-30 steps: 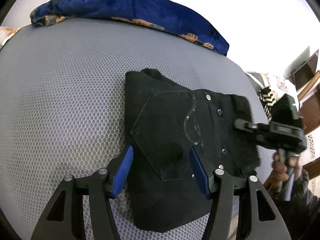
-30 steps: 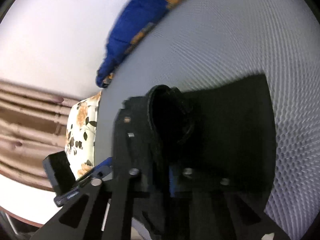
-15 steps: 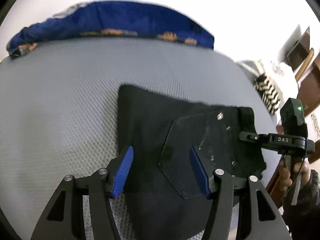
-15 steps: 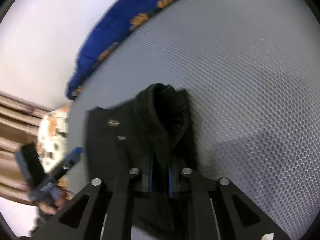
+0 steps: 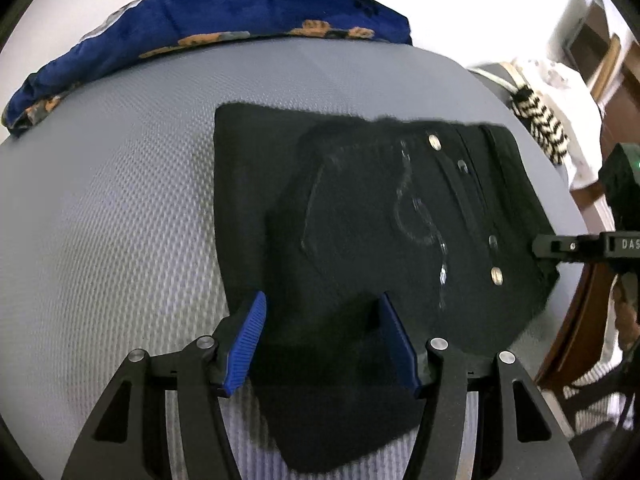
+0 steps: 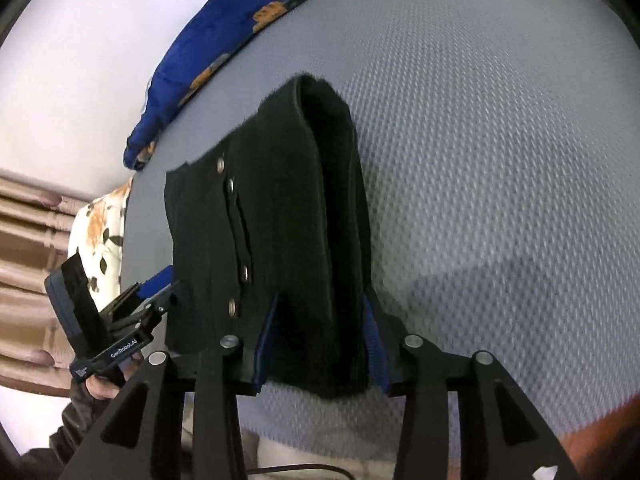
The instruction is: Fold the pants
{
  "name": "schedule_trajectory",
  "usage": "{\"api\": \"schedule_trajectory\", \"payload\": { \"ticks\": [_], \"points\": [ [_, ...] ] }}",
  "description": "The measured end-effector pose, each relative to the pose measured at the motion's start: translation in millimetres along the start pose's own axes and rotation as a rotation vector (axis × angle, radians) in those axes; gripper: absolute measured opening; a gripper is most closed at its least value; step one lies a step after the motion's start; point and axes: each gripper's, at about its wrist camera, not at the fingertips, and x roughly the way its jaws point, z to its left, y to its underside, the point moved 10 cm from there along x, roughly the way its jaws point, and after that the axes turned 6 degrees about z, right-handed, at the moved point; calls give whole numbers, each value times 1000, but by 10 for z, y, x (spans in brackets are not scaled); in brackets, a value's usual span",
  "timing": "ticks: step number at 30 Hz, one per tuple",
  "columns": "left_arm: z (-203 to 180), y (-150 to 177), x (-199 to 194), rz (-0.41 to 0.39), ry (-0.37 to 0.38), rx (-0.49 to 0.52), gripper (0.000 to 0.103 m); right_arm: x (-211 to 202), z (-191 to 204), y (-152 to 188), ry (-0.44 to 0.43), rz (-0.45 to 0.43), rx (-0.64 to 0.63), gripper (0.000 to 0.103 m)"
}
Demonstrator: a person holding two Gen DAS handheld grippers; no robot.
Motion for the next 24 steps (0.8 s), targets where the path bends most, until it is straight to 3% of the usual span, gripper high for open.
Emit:
{"api": "schedule_trajectory", "payload": {
  "ticks": [8, 10, 24],
  "points": [
    [-26, 237, -29, -8, 4, -9, 59, -56, 41, 222, 64, -11, -23, 39],
    [-32, 251, -16, -16, -15, -4, 59, 1, 12, 255, 82, -11, -22, 43],
    [-43, 211, -18, -11, -58, -27, 59, 145, 33, 258, 47, -12, 24, 44]
  ]
}}
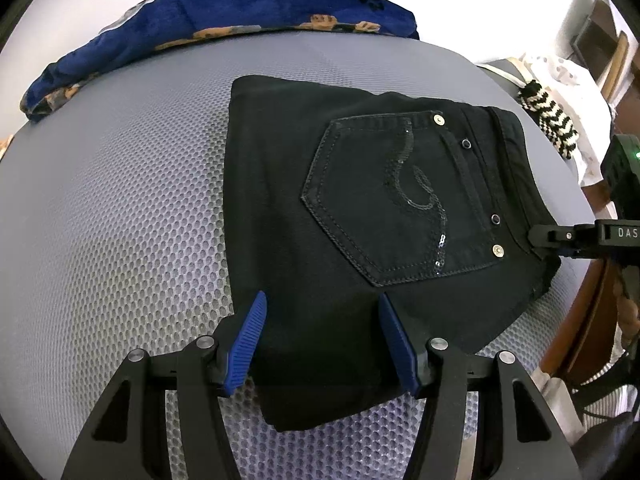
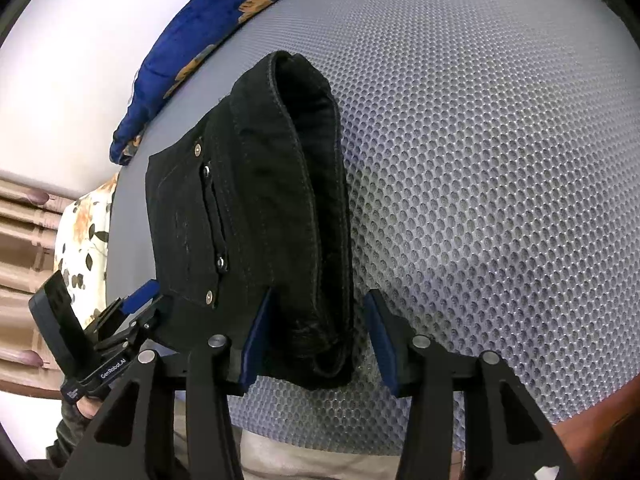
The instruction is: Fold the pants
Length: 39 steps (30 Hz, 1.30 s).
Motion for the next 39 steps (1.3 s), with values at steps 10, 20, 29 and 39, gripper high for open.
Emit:
{"api": "schedule_trajectory", "payload": {
  "ticks": [10, 20, 29, 39],
  "points": [
    [-14, 68, -18, -7, -4, -30, 59, 47, 51, -87, 25, 11, -24, 44],
    [-11, 144, -55, -3, 4, -79, 59, 88, 38, -249, 57, 39, -60, 50],
    [36, 96, -187, 11, 124, -142, 59, 51, 9, -386, 36, 68, -85, 63],
    [302, -158, -127, 20, 231, -240, 59, -20, -139, -623, -71, 39, -53, 63]
  ]
}}
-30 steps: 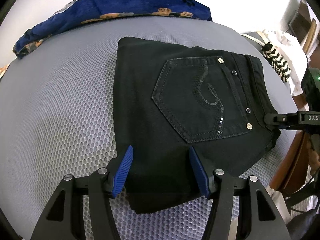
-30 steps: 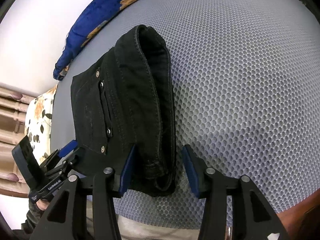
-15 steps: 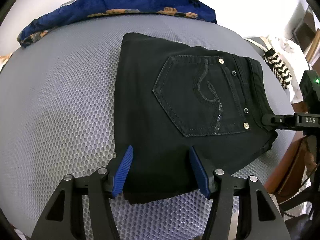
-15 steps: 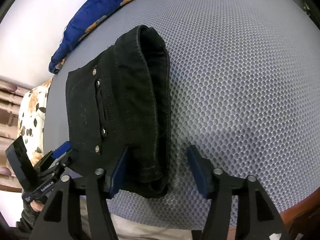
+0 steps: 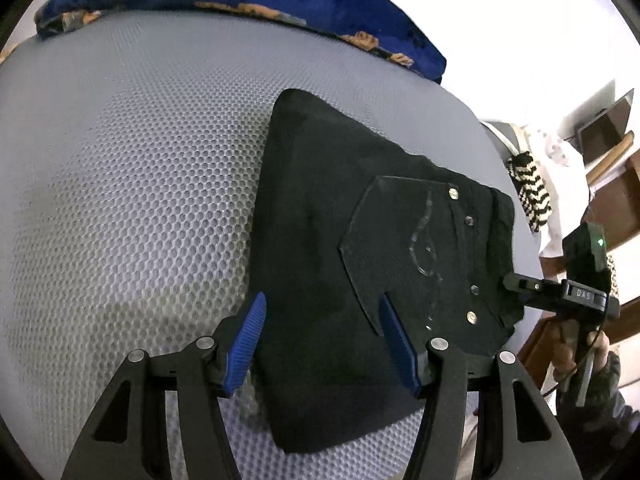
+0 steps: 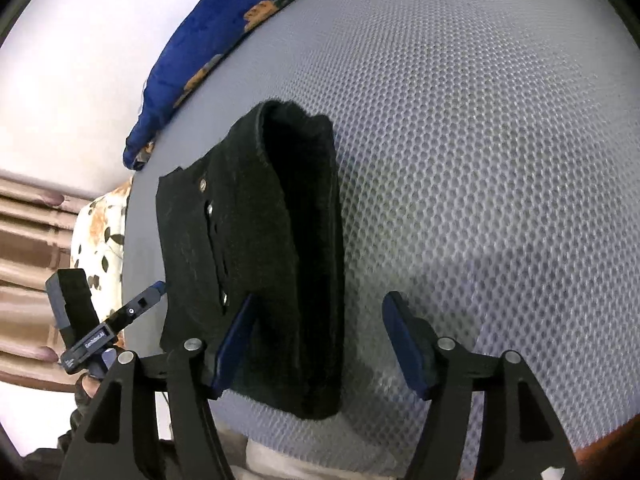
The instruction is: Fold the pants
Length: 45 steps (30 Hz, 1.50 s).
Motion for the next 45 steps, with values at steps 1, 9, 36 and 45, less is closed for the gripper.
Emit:
{"api": "schedule_trajectory", "payload": {
  "ticks": [1, 9, 36, 45],
  "points": [
    [17, -33, 24, 4, -7, -1, 59, 4, -12, -33, -1, -1, 0, 63],
    [112, -235, 199, 42, 11, -32, 59, 79, 14, -254, -120, 14, 13, 46],
    [196, -475, 199, 69, 225, -52, 65, 234, 135, -405, -386, 139, -34, 44],
    [155, -495, 282, -9, 106, -76, 42, 268, 186, -531, -358, 88, -26, 43]
  ]
}}
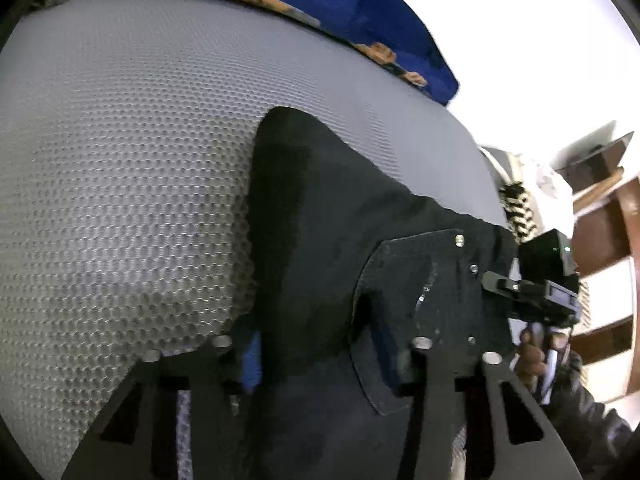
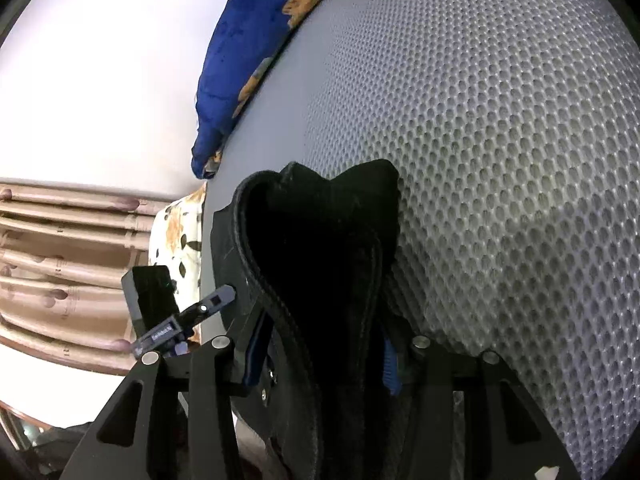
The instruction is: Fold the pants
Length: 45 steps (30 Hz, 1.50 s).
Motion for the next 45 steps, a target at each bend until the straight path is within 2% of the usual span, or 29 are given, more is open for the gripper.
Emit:
{"api": "schedule_trajectory", "payload": {
  "ticks": [7, 13, 20, 29, 39, 45],
  "points": [
    [-61, 66, 70, -28, -147, 67, 40, 11, -15, 2, 9, 5, 25, 40],
    [-67, 48, 113, -28, -201, 84, 41, 27, 3, -20, 18, 6, 19, 41],
    [-127, -6, 176, -16, -224, 80, 41, -1, -17, -9, 21, -14, 30, 43],
    [-161, -35, 199, -22, -250, 100, 41, 63, 84, -5, 96, -49, 6, 46],
    [-161, 24, 152, -74, -279, 118, 37, 147, 194, -25, 202, -100, -34, 41],
    [-137, 55, 57, -90, -238, 110, 29, 138, 320, -28, 217, -123, -37, 33]
  ]
}}
